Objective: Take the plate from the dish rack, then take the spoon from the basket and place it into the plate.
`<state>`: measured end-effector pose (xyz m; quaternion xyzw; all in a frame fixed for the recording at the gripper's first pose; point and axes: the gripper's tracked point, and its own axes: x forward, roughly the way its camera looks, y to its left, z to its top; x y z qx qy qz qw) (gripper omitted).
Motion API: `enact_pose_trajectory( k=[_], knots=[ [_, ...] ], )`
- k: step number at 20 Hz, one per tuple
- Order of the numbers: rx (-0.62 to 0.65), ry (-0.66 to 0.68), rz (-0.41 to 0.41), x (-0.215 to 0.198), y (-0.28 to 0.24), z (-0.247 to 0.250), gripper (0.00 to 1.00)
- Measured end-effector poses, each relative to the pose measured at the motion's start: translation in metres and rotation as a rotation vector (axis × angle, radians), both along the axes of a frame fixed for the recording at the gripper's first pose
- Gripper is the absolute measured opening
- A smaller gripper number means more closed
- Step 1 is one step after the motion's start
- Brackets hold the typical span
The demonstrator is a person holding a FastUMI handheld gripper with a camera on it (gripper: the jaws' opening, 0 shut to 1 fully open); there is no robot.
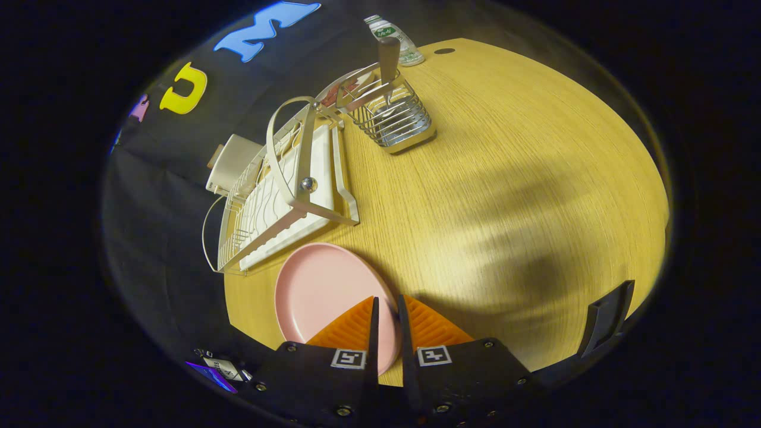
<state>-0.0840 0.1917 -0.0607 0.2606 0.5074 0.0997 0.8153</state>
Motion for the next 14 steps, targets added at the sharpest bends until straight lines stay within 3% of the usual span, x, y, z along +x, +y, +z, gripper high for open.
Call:
enact_pose_trajectory(
  k=[4,10,14],
  knots=[
    [-0.027,-0.122,0.0,0.011,-0.015,0.027,0.17],
    [-0.24,-0.469,-0.015,0.04,-0.055,0.067,0.17],
    [-0.303,-0.588,-0.048,0.05,-0.073,0.075,0.17]
  ],
)
